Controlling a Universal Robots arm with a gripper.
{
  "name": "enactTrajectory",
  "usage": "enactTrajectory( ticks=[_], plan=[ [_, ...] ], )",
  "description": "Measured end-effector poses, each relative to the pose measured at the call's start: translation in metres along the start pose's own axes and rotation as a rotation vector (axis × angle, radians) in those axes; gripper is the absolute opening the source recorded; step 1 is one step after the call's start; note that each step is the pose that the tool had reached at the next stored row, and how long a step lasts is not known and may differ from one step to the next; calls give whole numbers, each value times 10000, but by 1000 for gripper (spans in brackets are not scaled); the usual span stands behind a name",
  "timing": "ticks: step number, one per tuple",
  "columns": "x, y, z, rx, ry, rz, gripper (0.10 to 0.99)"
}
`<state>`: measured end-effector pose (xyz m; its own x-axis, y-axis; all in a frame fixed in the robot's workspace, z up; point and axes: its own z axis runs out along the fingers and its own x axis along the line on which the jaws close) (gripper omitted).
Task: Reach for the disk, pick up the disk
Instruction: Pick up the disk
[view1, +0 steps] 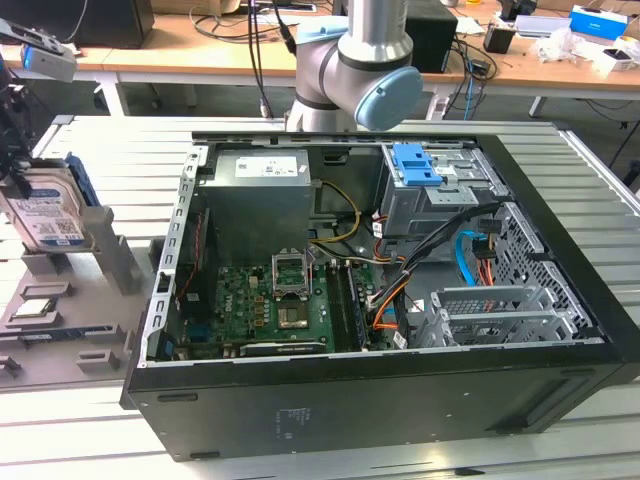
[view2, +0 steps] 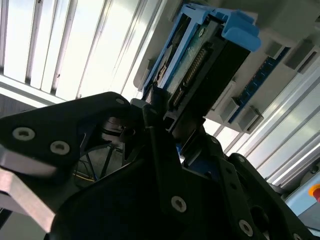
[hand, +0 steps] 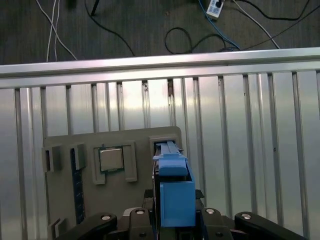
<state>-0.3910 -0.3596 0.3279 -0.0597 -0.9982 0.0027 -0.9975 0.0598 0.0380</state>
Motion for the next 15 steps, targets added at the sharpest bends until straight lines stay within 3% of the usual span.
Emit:
enactTrajectory(
  ticks=[9,15],
  plan=[
    [-3,8,-234,0,-1,0,369],
    [-6,14,-442,0,0,0,369]
  ],
)
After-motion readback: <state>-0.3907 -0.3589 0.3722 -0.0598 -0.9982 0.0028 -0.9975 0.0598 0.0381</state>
